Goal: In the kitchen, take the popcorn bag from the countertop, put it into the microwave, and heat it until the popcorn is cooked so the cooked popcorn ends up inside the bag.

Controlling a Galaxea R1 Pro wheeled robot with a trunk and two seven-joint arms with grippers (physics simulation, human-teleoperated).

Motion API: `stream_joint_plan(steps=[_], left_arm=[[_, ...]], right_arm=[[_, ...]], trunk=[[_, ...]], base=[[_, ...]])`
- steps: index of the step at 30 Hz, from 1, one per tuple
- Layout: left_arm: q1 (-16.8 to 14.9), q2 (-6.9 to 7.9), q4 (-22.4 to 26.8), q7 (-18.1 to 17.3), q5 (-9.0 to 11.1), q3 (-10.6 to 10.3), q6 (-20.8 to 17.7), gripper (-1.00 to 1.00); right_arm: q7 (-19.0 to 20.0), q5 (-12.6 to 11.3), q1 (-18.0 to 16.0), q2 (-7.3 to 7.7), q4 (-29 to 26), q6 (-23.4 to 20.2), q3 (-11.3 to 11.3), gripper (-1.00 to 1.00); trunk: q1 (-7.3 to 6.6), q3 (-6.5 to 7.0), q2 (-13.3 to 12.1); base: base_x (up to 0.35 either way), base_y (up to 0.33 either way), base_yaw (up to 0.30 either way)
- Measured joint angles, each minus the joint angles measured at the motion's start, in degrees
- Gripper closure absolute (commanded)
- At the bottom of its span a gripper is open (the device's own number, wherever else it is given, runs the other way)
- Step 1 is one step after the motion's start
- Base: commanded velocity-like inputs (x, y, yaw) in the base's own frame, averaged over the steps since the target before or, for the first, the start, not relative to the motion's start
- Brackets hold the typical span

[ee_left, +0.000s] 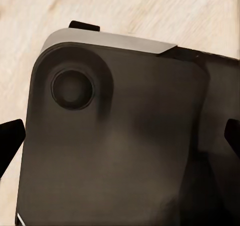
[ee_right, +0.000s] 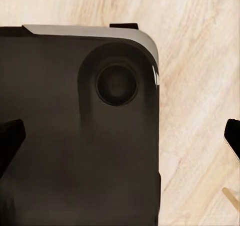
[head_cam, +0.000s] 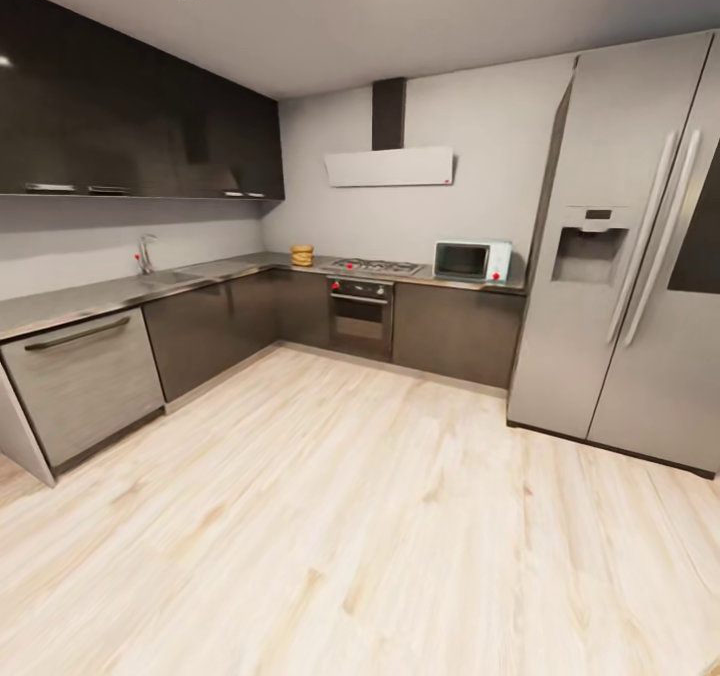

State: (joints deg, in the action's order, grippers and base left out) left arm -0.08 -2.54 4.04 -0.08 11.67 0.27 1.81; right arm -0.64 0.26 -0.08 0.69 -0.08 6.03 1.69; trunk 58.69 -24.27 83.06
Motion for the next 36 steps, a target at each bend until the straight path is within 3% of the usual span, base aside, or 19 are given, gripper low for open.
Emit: stream_joint_plan(steps=[31,36], left_arm=[[0.0,0.0,0.0,0.0,0.0,0.0,0.0,-1.0],[0.0,0.0,0.0,0.0,0.0,0.1,0.3,-1.0]], right_arm=[[0.0,0.0,0.0,-0.03,0.0,0.1,0.0,-1.0],[0.0,-0.4,0.0,-0.07,0.0,0.0,0.4,-1.0]], trunk=[[0.0,0.0,0.0],[0.0,0.0,0.0]], base=[[0.322,0.0,-0.001],[0.322,0.0,-0.194]])
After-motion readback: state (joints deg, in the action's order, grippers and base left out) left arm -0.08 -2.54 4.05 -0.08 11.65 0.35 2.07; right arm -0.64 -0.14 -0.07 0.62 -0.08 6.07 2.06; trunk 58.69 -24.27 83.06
